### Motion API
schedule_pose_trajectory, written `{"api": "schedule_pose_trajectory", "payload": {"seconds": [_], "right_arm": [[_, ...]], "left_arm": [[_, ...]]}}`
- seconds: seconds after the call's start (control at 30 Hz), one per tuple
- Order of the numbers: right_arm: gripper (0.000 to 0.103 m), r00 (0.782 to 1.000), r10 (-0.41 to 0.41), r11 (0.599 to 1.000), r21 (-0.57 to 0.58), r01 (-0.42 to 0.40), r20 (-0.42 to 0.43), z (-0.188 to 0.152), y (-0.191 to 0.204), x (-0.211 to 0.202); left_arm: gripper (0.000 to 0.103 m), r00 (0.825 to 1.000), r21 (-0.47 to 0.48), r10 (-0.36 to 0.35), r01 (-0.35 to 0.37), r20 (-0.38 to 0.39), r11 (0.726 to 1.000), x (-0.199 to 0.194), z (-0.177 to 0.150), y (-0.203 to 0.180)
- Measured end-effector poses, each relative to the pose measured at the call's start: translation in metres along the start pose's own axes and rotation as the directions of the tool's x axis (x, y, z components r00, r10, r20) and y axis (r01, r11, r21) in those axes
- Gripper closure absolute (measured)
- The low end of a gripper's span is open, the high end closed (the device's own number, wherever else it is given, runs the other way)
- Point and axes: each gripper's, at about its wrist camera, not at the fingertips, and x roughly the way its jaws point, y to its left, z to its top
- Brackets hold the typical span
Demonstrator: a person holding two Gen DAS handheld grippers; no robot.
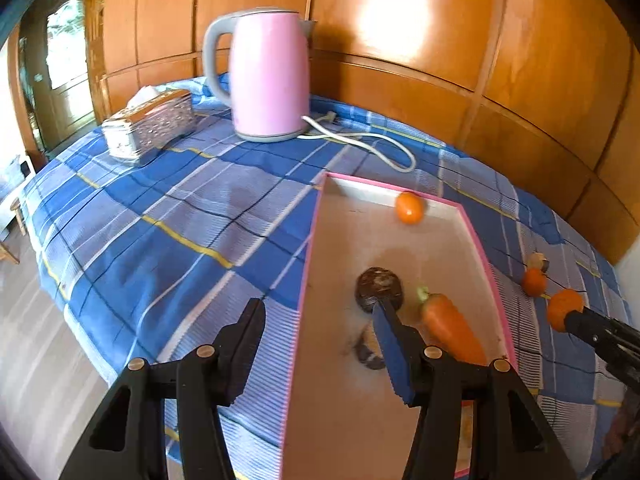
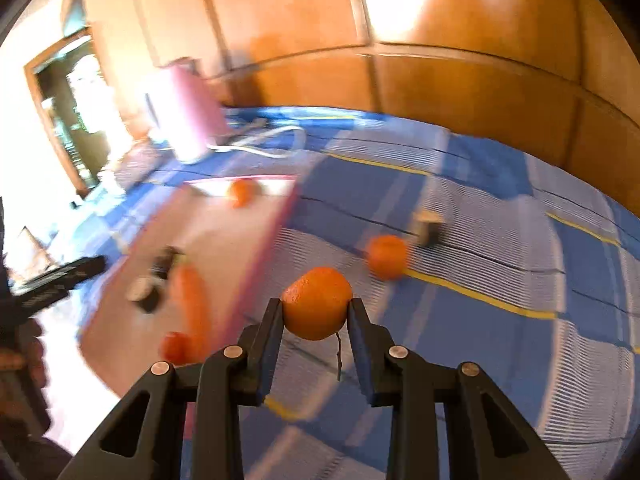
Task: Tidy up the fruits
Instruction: 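Carry the orange into the tray and open the right tool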
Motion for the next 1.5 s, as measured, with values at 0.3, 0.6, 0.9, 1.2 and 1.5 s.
{"api": "schedule_pose_trajectory", "payload": {"seconds": [0.3,0.6,0.9,1.2,1.5], "right_arm": [[0.070,0.967,0.229,0.968,-0.075,-0.238,-0.115,0.005,0.077,0.033],[0.065,0.956,0.242,0.964,-0.068,-0.256,-0.165,-0.012,0.102,0.054],[0.065,0.983,0.157,0.987,-0.016,-0.159,-0.092,-0.011,0.072,0.032],[0.065,0.999,0.011,1.000,0.025,-0.010,-0.037,-0.016,0.036,0.015],[0.065,0.996,-0.086,0.991,0.100,0.088,-0.024,-0.021,-0.006,0.006]], "left_arm": [[0.045,1.000,-0.014,0.004,-0.004,0.008,1.000,-0.007,-0.005,0.006],[0.045,1.000,0.018,-0.013,0.013,0.019,1.000,-0.013,-0.007,-0.004],[0.045,0.999,0.082,-0.046,0.044,0.021,0.996,-0.018,-0.014,-0.028],[0.045,0.997,0.159,-0.066,0.061,0.029,0.985,-0.023,-0.017,-0.053],[0.045,0.995,0.232,-0.094,0.087,0.018,0.969,-0.022,-0.020,-0.081]]}}
